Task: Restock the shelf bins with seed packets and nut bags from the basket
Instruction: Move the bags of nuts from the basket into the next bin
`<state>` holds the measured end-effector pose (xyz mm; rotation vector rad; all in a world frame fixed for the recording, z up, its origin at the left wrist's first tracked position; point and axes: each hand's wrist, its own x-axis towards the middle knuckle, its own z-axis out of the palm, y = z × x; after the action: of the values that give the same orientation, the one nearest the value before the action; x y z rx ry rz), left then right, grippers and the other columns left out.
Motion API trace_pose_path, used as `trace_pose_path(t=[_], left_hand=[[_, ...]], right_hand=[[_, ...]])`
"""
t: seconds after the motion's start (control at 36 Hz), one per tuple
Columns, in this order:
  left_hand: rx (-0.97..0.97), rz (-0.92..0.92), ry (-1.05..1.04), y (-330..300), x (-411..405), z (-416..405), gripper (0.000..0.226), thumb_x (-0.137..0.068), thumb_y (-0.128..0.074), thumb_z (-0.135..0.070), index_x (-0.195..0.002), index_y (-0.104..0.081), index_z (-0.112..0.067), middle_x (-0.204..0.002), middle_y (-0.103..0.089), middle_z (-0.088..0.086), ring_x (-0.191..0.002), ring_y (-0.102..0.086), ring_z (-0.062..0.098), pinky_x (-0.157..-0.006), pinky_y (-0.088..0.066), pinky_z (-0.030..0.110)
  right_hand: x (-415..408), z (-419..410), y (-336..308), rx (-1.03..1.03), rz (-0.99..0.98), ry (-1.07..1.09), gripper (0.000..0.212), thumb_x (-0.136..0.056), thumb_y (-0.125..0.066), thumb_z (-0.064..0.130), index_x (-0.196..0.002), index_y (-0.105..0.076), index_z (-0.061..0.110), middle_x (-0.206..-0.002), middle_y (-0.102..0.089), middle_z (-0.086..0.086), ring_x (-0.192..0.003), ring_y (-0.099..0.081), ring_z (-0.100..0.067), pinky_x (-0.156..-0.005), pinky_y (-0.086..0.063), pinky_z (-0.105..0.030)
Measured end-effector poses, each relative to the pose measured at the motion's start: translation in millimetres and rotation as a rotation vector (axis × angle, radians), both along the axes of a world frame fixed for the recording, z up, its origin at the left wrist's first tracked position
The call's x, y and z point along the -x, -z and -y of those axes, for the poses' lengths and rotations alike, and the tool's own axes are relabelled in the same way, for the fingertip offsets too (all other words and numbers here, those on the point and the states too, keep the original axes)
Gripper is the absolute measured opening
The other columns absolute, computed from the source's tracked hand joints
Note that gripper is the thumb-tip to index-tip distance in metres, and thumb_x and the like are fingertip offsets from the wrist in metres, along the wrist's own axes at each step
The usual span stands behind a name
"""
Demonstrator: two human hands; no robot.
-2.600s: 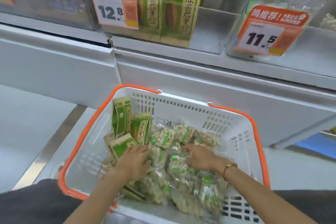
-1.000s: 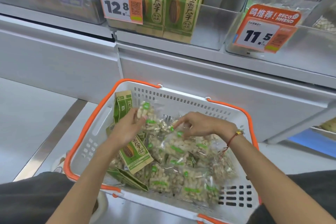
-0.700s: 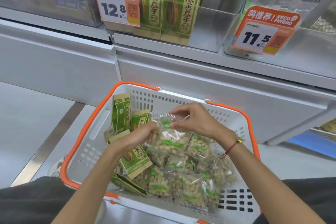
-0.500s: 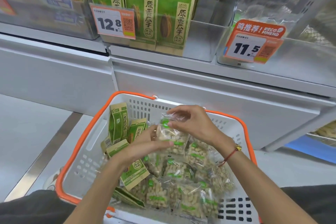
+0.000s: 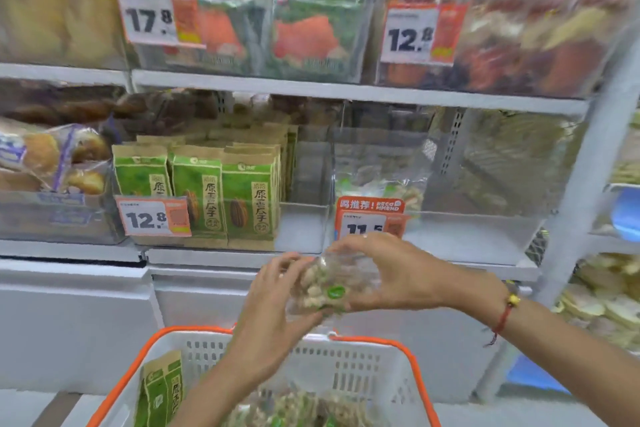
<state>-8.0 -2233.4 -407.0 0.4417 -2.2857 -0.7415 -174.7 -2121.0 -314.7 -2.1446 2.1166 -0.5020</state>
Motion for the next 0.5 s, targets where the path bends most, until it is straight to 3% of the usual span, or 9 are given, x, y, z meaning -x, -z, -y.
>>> trace_pose_path(t=[0.11, 0.19, 0.25, 0.33, 0.39, 0.44, 0.5], left_hand=[[0.184, -0.045, 0.054, -39, 31, -3, 0.059, -0.072, -0.057, -0.066, -0.124, -0.03, -0.056, -0.117, -0.035, -0.03, -0.109, -0.037, -0.006, -0.09, -0.032, 0.014], [0.269, -0.041, 0.137, -62, 49, -8, 0.065, -0.073, -0.058, -0.068, -0.128, -0.023, -0.062, -0.127, -0.031, -0.036, -0.119, -0.031, -0.011, -0.098, -0.022, 0.008], [0.282, -0.046, 0.137, -73, 60, -4, 0.071, -0.073, -0.053, -0.074, -0.134, -0.023, -0.055, -0.133, -0.024, -0.04, -0.127, -0.024, -0.012, -0.102, -0.016, 0.004], [0.289, -0.038, 0.058, -85, 77, 6, 0.069, -0.074, -0.036, -0.082, -0.135, -0.022, -0.052, -0.131, -0.017, -0.046, -0.126, -0.013, -0.02, -0.102, -0.011, 0.003], [0.332, 0.004, -0.02, -90, 88, 14, 0.066, -0.081, -0.037, -0.075, -0.139, -0.024, -0.047, -0.136, -0.02, -0.038, -0.127, -0.014, -0.016, -0.105, -0.009, 0.009], [0.407, 0.071, -0.103, -92, 99, 24, 0.062, -0.088, -0.041, -0.064, -0.143, -0.028, -0.039, -0.144, -0.029, -0.025, -0.134, -0.021, -0.004, -0.109, -0.009, 0.017], [0.488, 0.147, -0.138, -92, 107, 33, 0.06, -0.09, -0.03, -0.065, -0.143, -0.033, -0.036, -0.144, -0.037, -0.019, -0.134, -0.028, 0.003, -0.11, -0.013, 0.022]], right_hand=[[10, -33, -25, 0.214, -0.066, 0.063, 0.053, -0.08, -0.07, 0.048, -0.126, -0.048, 0.036, -0.117, -0.059, 0.016, -0.108, -0.045, 0.001, -0.091, -0.033, -0.011], [25, -53, -33, 0.302, -0.148, 0.132, 0.053, -0.081, -0.065, 0.053, -0.127, -0.039, 0.045, -0.113, -0.06, 0.014, -0.107, -0.046, -0.002, -0.091, -0.031, -0.009], [38, -65, -40, 0.338, -0.186, 0.189, 0.053, -0.081, -0.066, 0.051, -0.126, -0.04, 0.044, -0.111, -0.061, 0.014, -0.104, -0.047, -0.003, -0.09, -0.03, -0.008], [64, -76, -54, 0.449, -0.213, 0.302, 0.053, -0.077, -0.074, 0.043, -0.124, -0.049, 0.035, -0.105, -0.065, 0.01, -0.099, -0.055, -0.011, -0.084, -0.041, -0.022], [83, -74, -64, 0.53, -0.257, 0.346, 0.054, -0.075, -0.075, 0.041, -0.122, -0.049, 0.032, -0.101, -0.065, 0.01, -0.095, -0.057, -0.011, -0.076, -0.044, -0.027], [100, -66, -75, 0.479, -0.298, 0.386, 0.052, -0.078, -0.072, 0.04, -0.124, -0.048, 0.03, -0.099, -0.061, 0.01, -0.095, -0.056, -0.013, -0.071, -0.039, -0.026], [118, -53, -83, 0.294, -0.322, 0.423, 0.05, -0.082, -0.068, 0.037, -0.126, -0.046, 0.028, -0.103, -0.056, 0.007, -0.102, -0.055, -0.017, -0.073, -0.038, -0.028]])
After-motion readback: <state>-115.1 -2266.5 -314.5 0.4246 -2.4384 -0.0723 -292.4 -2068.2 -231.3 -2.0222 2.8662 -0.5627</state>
